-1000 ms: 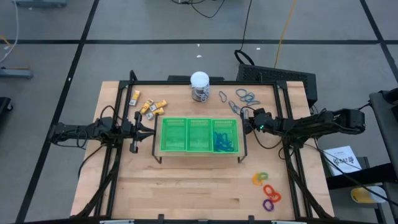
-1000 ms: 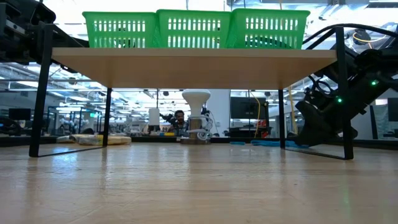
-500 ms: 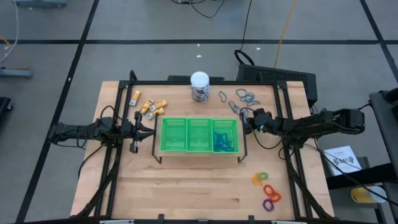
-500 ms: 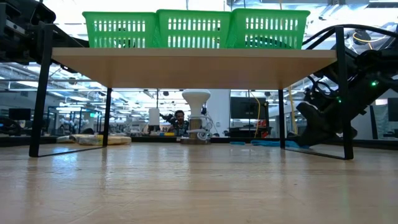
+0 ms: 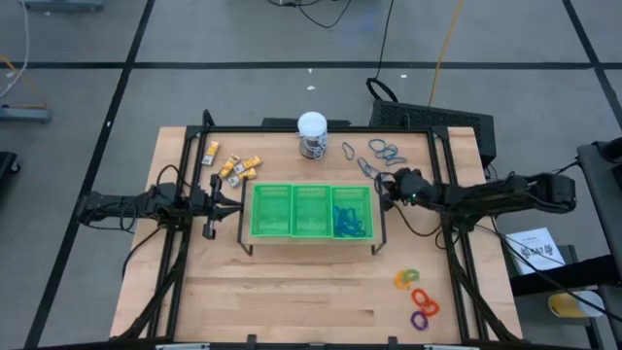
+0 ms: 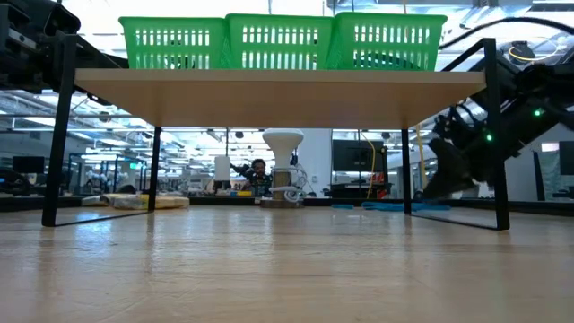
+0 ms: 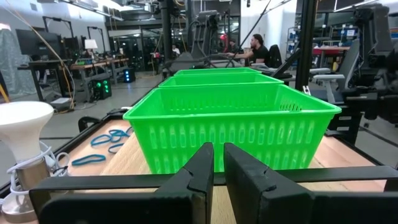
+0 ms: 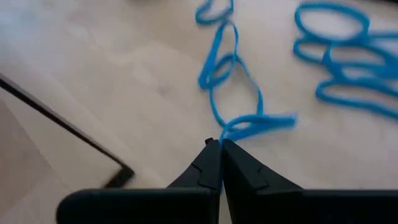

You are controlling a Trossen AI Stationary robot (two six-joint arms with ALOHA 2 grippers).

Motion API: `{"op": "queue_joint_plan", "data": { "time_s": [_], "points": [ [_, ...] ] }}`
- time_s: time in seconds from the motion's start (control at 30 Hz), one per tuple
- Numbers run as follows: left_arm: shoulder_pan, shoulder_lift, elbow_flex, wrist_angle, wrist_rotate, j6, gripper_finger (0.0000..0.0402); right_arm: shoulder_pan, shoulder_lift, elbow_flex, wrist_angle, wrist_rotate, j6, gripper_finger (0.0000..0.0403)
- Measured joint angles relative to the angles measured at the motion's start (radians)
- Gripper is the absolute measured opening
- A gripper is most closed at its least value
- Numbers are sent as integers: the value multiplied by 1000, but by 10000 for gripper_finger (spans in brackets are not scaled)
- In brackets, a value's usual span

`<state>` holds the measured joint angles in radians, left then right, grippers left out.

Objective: Pick & Place Office Desk Supplies
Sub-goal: Put the blue rubber band into the right green bin on the shelf

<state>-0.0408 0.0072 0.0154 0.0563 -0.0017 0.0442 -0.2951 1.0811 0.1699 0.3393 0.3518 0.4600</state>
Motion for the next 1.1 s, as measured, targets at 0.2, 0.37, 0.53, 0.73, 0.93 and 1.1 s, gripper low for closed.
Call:
{"op": "queue_joint_plan", "data": {
  "time_s": [0.2, 0.37, 0.53, 0.73, 0.93, 1.1],
  "points": [
    [0, 0, 0, 0, 0, 0, 45, 0, -104, 18, -1, 11, -61, 1],
    [0, 0, 0, 0, 0, 0, 44, 0, -184, 32, -1, 14, -104, 1],
    [0, 0, 0, 0, 0, 0, 45, 0, -251, 36, 37, 14, -115, 1],
    [0, 0, 0, 0, 0, 0, 45, 0, -311, 36, 103, 10, -145, 0],
    [0, 0, 0, 0, 0, 0, 45, 0, -350, 36, 164, 9, -166, 0],
    [0, 0, 0, 0, 0, 0, 45, 0, -368, 36, 261, -45, -196, 0]
  ]
}}
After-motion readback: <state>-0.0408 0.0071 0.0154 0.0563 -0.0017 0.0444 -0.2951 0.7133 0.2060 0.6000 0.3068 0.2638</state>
